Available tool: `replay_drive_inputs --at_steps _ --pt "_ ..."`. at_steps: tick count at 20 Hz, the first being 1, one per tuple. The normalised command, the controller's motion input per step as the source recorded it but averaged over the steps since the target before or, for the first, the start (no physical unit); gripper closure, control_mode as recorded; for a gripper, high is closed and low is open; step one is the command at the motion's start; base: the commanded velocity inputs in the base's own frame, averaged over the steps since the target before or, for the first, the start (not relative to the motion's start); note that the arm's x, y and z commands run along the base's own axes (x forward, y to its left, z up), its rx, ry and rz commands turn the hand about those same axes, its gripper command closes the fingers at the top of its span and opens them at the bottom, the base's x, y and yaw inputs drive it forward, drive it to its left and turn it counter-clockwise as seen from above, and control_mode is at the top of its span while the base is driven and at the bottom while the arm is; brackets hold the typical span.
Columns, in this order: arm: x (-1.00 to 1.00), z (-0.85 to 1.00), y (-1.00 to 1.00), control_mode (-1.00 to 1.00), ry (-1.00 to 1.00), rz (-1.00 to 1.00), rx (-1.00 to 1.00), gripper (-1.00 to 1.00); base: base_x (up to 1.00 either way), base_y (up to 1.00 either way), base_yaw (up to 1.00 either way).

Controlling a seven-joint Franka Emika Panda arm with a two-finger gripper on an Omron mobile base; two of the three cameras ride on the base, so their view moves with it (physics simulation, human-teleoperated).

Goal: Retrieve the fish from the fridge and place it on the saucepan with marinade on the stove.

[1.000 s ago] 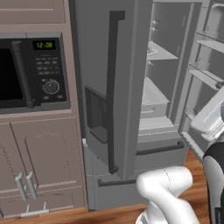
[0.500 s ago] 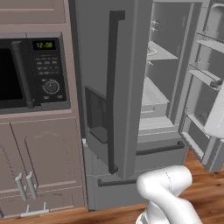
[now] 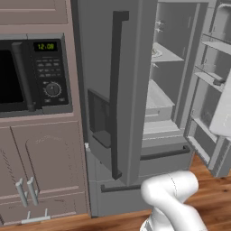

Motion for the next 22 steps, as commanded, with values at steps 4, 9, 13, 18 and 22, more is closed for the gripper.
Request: replay_drive_inputs --at_steps 4,9,13,18,22 --pt "0.55 -0.43 0.06 -1.0 -0.15 0.0 0.0 -1.0 0.0 0.0 0.0" --pt "0.53 -0.37 0.17 -1.0 -0.09 0.0 0.0 -1.0 0.0 0.0 0.0" --pt "0.54 -0.31 0.24 -1.0 -0.03 0.0 0.0 -1.0 0.0 0.0 0.0" --pt "0.45 -0.33 0.24 -1.0 -0.02 0.0 0.0 -1.0 0.0 0.0 0.0" --pt "0.37 -0.22 0.09 -1.0 -0.03 0.0 0.0 -1.0 0.0 0.0 0.0"
